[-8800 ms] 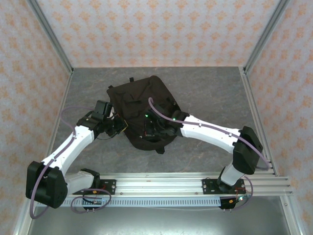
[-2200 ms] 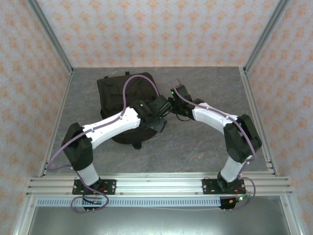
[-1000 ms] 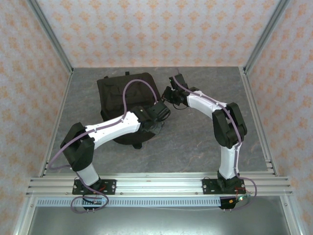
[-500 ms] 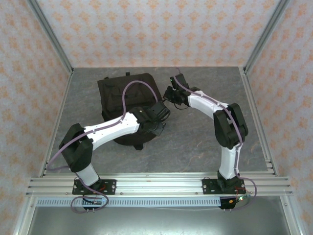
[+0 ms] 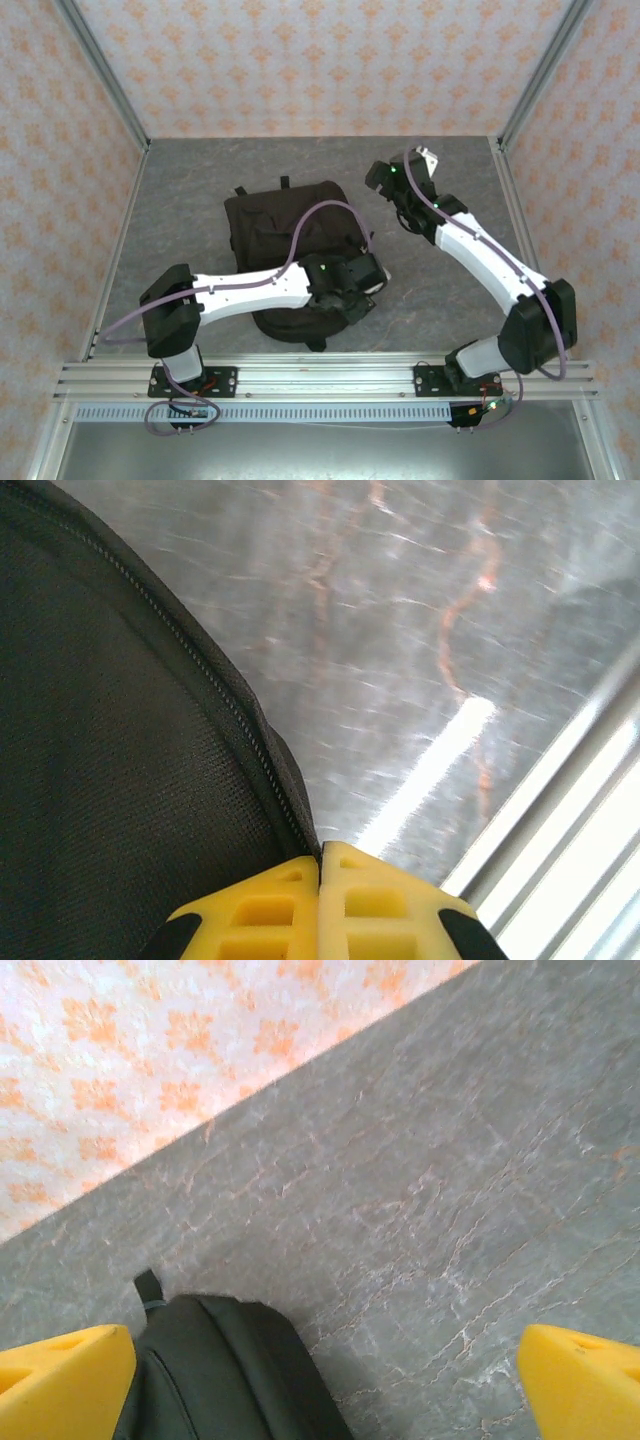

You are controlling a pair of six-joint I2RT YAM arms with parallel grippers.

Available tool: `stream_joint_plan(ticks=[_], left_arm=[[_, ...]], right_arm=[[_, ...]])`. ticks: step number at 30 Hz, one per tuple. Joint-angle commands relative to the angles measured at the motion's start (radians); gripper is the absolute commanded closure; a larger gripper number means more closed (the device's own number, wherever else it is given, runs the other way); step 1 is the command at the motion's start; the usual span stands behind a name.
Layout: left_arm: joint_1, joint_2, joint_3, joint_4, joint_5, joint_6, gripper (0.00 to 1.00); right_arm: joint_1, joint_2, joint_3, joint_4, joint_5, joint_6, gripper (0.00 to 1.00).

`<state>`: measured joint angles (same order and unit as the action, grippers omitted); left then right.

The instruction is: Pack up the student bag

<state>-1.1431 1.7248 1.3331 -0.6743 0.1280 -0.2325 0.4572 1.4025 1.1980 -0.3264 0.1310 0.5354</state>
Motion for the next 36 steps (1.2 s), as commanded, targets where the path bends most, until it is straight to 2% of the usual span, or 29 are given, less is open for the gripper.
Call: stream_joint_plan(ticks=[1, 6, 8, 9, 10, 13, 17, 20, 24, 28, 32, 34, 36], left_arm=[[-0.012, -0.051, -0.047, 0.000, 0.021, 0.020, 1.00], [-0.005, -0.186, -0.144, -0.020, -0.063, 0.012, 0.98], [0.014, -0.224, -0.150, -0.036, -0.083, 0.004, 0.83], [0.028, -0.237, -0.145, -0.046, -0.095, -0.004, 0.71], [0.042, -0.248, -0.141, -0.049, -0.090, -0.011, 0.64], [0.064, -0.278, -0.130, -0.050, -0.069, -0.017, 0.51], [0.111, -0.339, -0.119, -0.071, -0.059, -0.033, 0.40], [0.208, -0.410, -0.143, -0.070, -0.065, -0.092, 0.39], [0.402, -0.510, -0.178, -0.093, -0.106, -0.211, 0.40], [0.601, -0.569, -0.216, -0.096, -0.089, -0.262, 0.40], [0.738, -0.561, -0.219, -0.086, -0.042, -0.276, 0.40], [0.782, -0.546, -0.216, -0.073, -0.025, -0.286, 0.40], [0.814, -0.528, -0.217, -0.051, -0.025, -0.295, 0.40]], right_arm=[[-0.003, -0.041, -0.043, -0.035, 0.050, -0.034, 0.00], [-0.004, -0.038, -0.058, -0.006, -0.077, -0.092, 0.01], [-0.003, -0.011, -0.041, -0.023, -0.140, -0.109, 0.01], [-0.003, 0.004, -0.041, -0.011, -0.203, -0.125, 0.02], [-0.003, 0.034, -0.032, -0.003, -0.282, -0.144, 0.03], [-0.003, 0.172, 0.061, -0.093, -0.396, -0.149, 0.03], [-0.003, 0.307, 0.106, -0.112, -0.473, -0.119, 0.04], [-0.003, 0.377, 0.121, -0.082, -0.492, -0.109, 0.09], [-0.005, 0.442, 0.157, -0.056, -0.470, -0.095, 0.31], [-0.036, 0.455, 0.149, 0.004, -0.456, -0.052, 0.67], [-0.089, 0.448, 0.130, 0.061, -0.470, -0.003, 0.93], [-0.108, 0.446, 0.130, 0.062, -0.469, 0.008, 1.00], [-0.125, 0.439, 0.119, 0.065, -0.462, 0.018, 1.00]])
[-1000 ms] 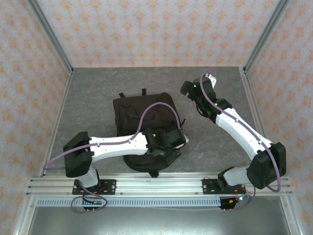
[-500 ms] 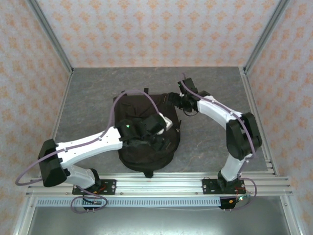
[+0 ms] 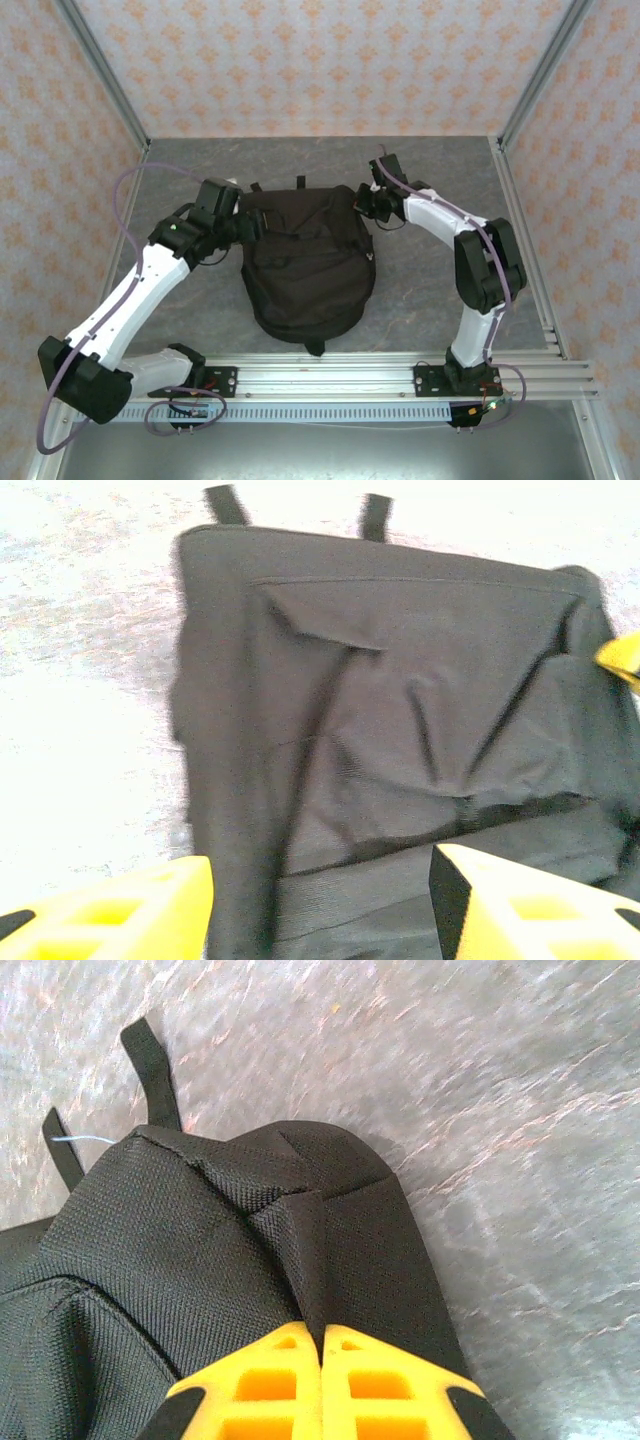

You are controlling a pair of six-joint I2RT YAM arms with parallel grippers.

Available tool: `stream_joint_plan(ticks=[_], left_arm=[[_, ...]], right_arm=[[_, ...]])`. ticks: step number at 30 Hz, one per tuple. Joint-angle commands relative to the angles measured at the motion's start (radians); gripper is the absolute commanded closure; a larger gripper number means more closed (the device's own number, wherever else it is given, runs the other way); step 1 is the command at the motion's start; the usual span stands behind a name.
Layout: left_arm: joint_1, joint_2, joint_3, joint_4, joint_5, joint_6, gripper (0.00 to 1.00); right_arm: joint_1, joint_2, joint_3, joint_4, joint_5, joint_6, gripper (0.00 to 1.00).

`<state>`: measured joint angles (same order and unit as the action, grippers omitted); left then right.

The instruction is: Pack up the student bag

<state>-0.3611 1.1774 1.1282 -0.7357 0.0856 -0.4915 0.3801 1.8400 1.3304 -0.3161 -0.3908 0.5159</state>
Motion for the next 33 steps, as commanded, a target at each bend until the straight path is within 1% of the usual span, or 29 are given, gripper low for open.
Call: stream_joint_plan(ticks=[1, 4, 7, 8, 9, 11, 12, 13, 15, 16, 17, 18, 19, 20, 21, 22, 23, 24, 25, 26, 27, 28, 29, 30, 31, 33], left_arm=[[0.046, 0.029, -0.014, 0.020, 0.016, -0.036, 0.40], [0.080, 0.069, -0.015, 0.062, 0.028, -0.080, 0.40], [0.101, 0.115, -0.005, 0.088, 0.026, -0.100, 0.39], [0.110, 0.126, -0.006, 0.102, 0.035, -0.106, 0.39], [0.116, 0.132, -0.005, 0.117, 0.044, -0.104, 0.39], [0.121, 0.124, -0.003, 0.157, 0.055, -0.075, 0.38], [0.120, 0.107, -0.009, 0.192, 0.065, -0.056, 0.06], [0.120, 0.088, -0.009, 0.218, 0.067, -0.049, 0.00], [0.121, 0.050, 0.006, 0.238, 0.022, -0.048, 0.00], [0.120, 0.027, 0.016, 0.248, -0.003, -0.014, 0.00], [0.120, 0.001, 0.022, 0.264, -0.053, -0.002, 0.00], [0.120, -0.023, 0.024, 0.274, -0.121, -0.004, 0.00], [0.120, -0.049, 0.018, 0.285, -0.227, -0.008, 0.00], [0.121, -0.075, 0.003, 0.300, -0.336, -0.015, 0.00], [0.121, -0.094, -0.016, 0.321, -0.411, -0.010, 0.00], [0.121, -0.113, -0.057, 0.382, -0.480, 0.024, 0.00], [0.123, -0.119, -0.108, 0.477, -0.523, 0.112, 0.00], [0.124, -0.113, -0.148, 0.556, -0.557, 0.171, 0.00], [0.125, -0.100, -0.189, 0.625, -0.573, 0.262, 0.00], [0.127, -0.079, -0.214, 0.651, -0.598, 0.320, 0.00], [0.131, -0.050, -0.228, 0.643, -0.686, 0.304, 0.00], [0.144, -0.024, -0.242, 0.636, -0.725, 0.287, 0.00], [0.168, 0.004, -0.269, 0.645, -0.708, 0.288, 0.00], [0.205, 0.022, -0.307, 0.676, -0.637, 0.297, 0.00], [0.240, 0.032, -0.359, 0.742, -0.553, 0.322, 0.00], [0.310, 0.040, -0.497, 0.936, -0.380, 0.363, 0.00]], right_arm=[[-0.056, -0.004, -0.021, 0.060, 0.064, 0.040, 1.00], [-0.085, -0.024, -0.059, 0.086, 0.080, 0.063, 1.00], [-0.111, -0.029, -0.092, 0.119, 0.049, 0.090, 1.00], [-0.110, -0.031, -0.094, 0.119, 0.042, 0.090, 0.90], [-0.110, -0.040, -0.101, 0.123, 0.031, 0.090, 0.72], [-0.110, -0.101, -0.143, 0.157, 0.057, 0.088, 0.23], [-0.111, -0.147, -0.166, 0.172, 0.087, 0.083, 0.03], [-0.111, -0.187, -0.175, 0.171, 0.116, 0.066, 0.01], [-0.095, -0.263, -0.154, 0.105, 0.214, 0.005, 0.01], [-0.080, -0.303, -0.137, 0.077, 0.249, -0.052, 0.01], [-0.056, -0.338, -0.116, 0.033, 0.319, -0.099, 0.01], [-0.035, -0.369, -0.104, 0.003, 0.382, -0.127, 0.01], [-0.020, -0.412, -0.104, -0.006, 0.416, -0.156, 0.01], [-0.017, -0.449, -0.110, 0.000, 0.411, -0.177, 0.01], [-0.018, -0.478, -0.112, 0.002, 0.406, -0.195, 0.01], [-0.016, -0.510, -0.115, -0.005, 0.452, -0.207, 0.01], [-0.016, -0.542, -0.129, 0.001, 0.520, -0.209, 0.01], [-0.016, -0.576, -0.153, 0.023, 0.580, -0.228, 0.01], [-0.018, -0.600, -0.183, 0.057, 0.615, -0.262, 0.01], [-0.024, -0.623, -0.233, 0.117, 0.643, -0.313, 0.01], [-0.032, -0.641, -0.298, 0.222, 0.635, -0.420, 0.01], [-0.034, -0.651, -0.360, 0.312, 0.604, -0.523, 0.01], [-0.034, -0.652, -0.433, 0.391, 0.567, -0.620, 0.01], [-0.036, -0.696, -0.504, 0.468, 0.570, -0.664, 0.01], [-0.041, -0.715, -0.573, 0.549, 0.584, -0.680, 0.01], [-0.073, -0.743, -0.738, 0.765, 0.570, -0.714, 0.01]])
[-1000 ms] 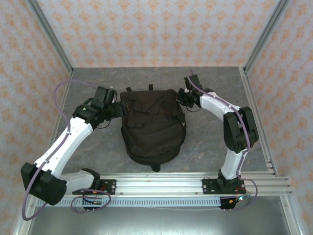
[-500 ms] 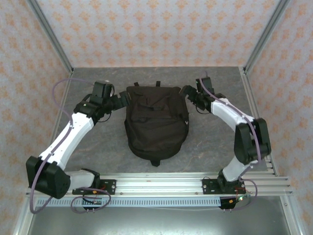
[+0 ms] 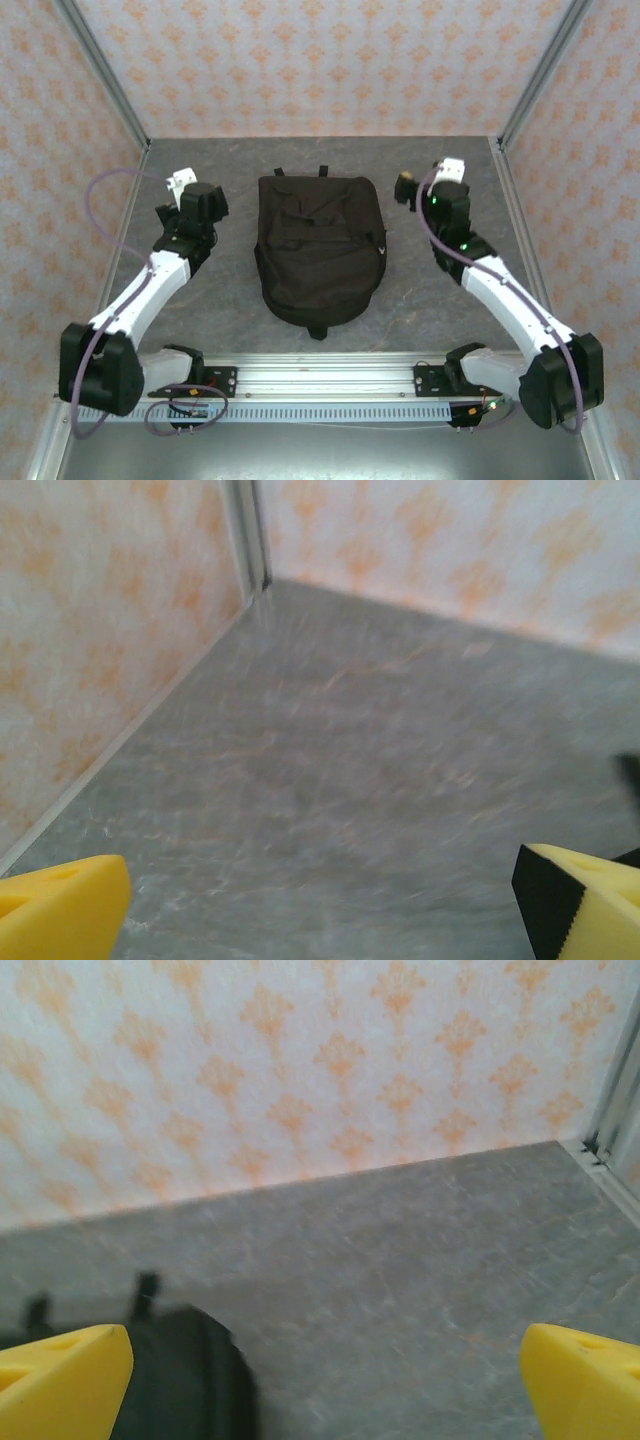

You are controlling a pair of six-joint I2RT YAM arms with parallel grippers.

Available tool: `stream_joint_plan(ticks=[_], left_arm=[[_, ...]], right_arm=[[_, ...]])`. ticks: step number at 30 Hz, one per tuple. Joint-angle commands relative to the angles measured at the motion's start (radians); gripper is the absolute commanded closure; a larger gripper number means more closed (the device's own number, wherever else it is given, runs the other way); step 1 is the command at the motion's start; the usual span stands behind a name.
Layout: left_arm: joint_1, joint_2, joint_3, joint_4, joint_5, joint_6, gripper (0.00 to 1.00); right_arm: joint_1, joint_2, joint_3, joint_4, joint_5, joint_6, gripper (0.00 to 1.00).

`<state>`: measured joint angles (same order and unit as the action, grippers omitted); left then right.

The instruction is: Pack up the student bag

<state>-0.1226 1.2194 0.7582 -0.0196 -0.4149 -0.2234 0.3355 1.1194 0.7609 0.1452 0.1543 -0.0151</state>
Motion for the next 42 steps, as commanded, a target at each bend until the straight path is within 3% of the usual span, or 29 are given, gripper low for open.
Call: stream_joint_plan(ticks=[1, 7, 9, 13, 15, 17, 18, 20, 22, 25, 26, 28, 30, 32, 33, 42], left_arm=[[0.091, 0.009, -0.178, 0.297, 0.161, 0.111, 0.00], [0.115, 0.185, -0.206, 0.425, 0.259, 0.140, 0.00], [0.116, 0.206, -0.261, 0.580, 0.269, 0.160, 0.00], [0.104, 0.239, -0.256, 0.602, 0.293, 0.189, 0.00], [0.081, 0.252, -0.304, 0.702, 0.303, 0.220, 0.00], [0.078, 0.280, -0.401, 0.899, 0.214, 0.193, 0.00], [0.081, 0.254, -0.384, 0.824, 0.210, 0.176, 0.00], [0.074, 0.270, -0.356, 0.796, 0.212, 0.191, 0.00], [0.068, 0.276, -0.353, 0.803, 0.206, 0.199, 0.00], [0.063, 0.273, -0.344, 0.779, 0.200, 0.202, 0.00], [0.061, 0.278, -0.347, 0.795, 0.198, 0.206, 0.00], [0.061, 0.276, -0.347, 0.790, 0.196, 0.203, 0.00], [0.061, 0.276, -0.345, 0.787, 0.197, 0.203, 0.00], [0.061, 0.276, -0.344, 0.785, 0.197, 0.203, 0.00], [0.061, 0.276, -0.343, 0.784, 0.197, 0.203, 0.00], [0.061, 0.276, -0.345, 0.786, 0.197, 0.203, 0.00]], right_arm=[[-0.046, -0.019, -0.221, 0.385, 0.026, -0.184, 0.01], [-0.137, 0.152, -0.307, 0.491, 0.174, -0.111, 0.01], [-0.158, 0.189, -0.328, 0.544, 0.184, -0.119, 0.01], [-0.231, 0.180, -0.319, 0.524, 0.063, -0.073, 0.01], [-0.261, 0.160, -0.325, 0.495, 0.085, -0.009, 0.01], [-0.275, 0.150, -0.324, 0.426, 0.099, 0.025, 0.01], [-0.281, 0.161, -0.340, 0.435, 0.099, 0.036, 0.01], [-0.298, 0.214, -0.417, 0.600, 0.102, 0.060, 0.01], [-0.306, 0.228, -0.464, 0.690, 0.006, 0.022, 0.01], [-0.306, 0.439, -0.537, 1.061, 0.016, 0.017, 0.01], [-0.306, 0.451, -0.519, 1.055, 0.004, 0.010, 0.01], [-0.311, 0.367, -0.383, 0.656, -0.024, 0.019, 0.01], [-0.298, 0.426, -0.371, 0.727, -0.066, -0.031, 0.01], [-0.303, 0.406, -0.333, 0.614, -0.083, -0.022, 0.01], [-0.303, 0.415, -0.354, 0.673, -0.085, -0.024, 0.01], [-0.305, 0.406, -0.347, 0.649, -0.090, -0.029, 0.01]])
